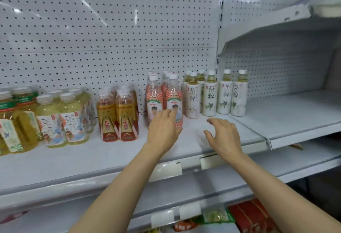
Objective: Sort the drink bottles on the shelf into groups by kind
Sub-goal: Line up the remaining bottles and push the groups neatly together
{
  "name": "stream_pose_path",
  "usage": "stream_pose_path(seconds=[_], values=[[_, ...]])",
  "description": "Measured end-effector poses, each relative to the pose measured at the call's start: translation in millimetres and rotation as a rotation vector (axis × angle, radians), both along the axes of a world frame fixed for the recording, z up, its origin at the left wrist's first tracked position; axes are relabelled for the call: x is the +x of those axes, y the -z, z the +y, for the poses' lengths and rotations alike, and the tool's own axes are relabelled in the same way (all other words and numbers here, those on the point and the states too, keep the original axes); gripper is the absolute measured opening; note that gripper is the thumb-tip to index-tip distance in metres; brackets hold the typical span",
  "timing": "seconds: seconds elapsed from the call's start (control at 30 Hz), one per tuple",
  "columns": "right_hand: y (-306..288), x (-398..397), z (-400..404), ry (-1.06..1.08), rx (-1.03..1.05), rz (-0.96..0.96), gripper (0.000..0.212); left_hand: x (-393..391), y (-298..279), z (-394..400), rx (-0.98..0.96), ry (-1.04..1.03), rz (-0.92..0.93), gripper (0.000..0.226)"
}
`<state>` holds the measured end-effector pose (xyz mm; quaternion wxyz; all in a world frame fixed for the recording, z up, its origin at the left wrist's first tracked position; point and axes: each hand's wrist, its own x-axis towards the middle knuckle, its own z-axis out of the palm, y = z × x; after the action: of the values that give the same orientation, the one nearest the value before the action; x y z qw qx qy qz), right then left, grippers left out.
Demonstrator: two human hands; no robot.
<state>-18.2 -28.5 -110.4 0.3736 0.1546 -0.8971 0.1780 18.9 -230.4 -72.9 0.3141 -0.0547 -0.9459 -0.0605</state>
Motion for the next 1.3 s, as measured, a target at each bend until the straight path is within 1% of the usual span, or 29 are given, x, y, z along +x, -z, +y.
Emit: stream_pose_path(seconds=[0.2,0.4,0.53,0.6,0.67,0.8,0.87,0.9,0.93,1.03,1.13,1.17,1.27,1.3], values=[[2.5,-27.2,33.4,0.083,-0.035,-0.026,0.038,-42.6,-5.2,40.5,-0.044,0.075,-0.057,0.056],[-4.1,-61.2,66.4,0.142,-0.063,-0.012,0.036,-89.3,-9.9,76.1,-0.118,0.133,-0.085,0.054],[-4.2,-81.9,86.5,0.151,-0.080,-0.054,0.035,-114.8,-10.9,99.7,-0.119,0.176,-0.109,0.054],[-6.8,-95.4,97.6,0.153,-0.088,-0.085,0.038,-129.3,-12.9,112.4,-0.123,0.168,-0.110,0.050],[-11.9,-116.3,109.5,0.151,-0.145,-0.157,0.050,-143.2,-16.6,124.0,-0.112,0.156,-0.090,0.049],[-33.4,-165.5,125.9,0.092,-0.387,-0.318,0.073,-166.6,-25.8,138.8,-0.041,0.138,-0.088,0.052],[-43.5,-192.2,132.0,0.057,-0.513,-0.380,0.091,-177.6,-32.4,144.3,0.017,0.125,-0.077,0.049],[-47.5,-206.3,134.5,0.034,-0.567,-0.407,0.096,-184.2,-37.0,148.4,0.052,0.118,-0.055,0.046],[-49.2,-218.5,135.7,0.001,-0.614,-0.417,0.098,-190.1,-40.9,152.7,0.083,0.113,-0.030,0.044],[-46.5,-242.1,134.7,-0.070,-0.696,-0.434,0.088,-206.1,-48.7,171.1,0.171,0.125,0.017,0.041],[-44.3,-247.8,136.9,-0.095,-0.700,-0.437,0.076,-223.8,-48.6,192.9,0.271,0.142,0.020,0.041],[-45.3,-245.7,140.4,-0.107,-0.694,-0.453,0.075,-230.0,-47.7,200.2,0.309,0.142,0.023,0.045],[-45.1,-233.9,155.8,-0.193,-0.688,-0.480,0.073,-243.4,-47.5,222.8,0.403,0.125,0.037,0.074],[-43.8,-227.3,162.0,-0.220,-0.698,-0.490,0.072,-247.4,-47.4,229.7,0.439,0.114,0.034,0.079]])
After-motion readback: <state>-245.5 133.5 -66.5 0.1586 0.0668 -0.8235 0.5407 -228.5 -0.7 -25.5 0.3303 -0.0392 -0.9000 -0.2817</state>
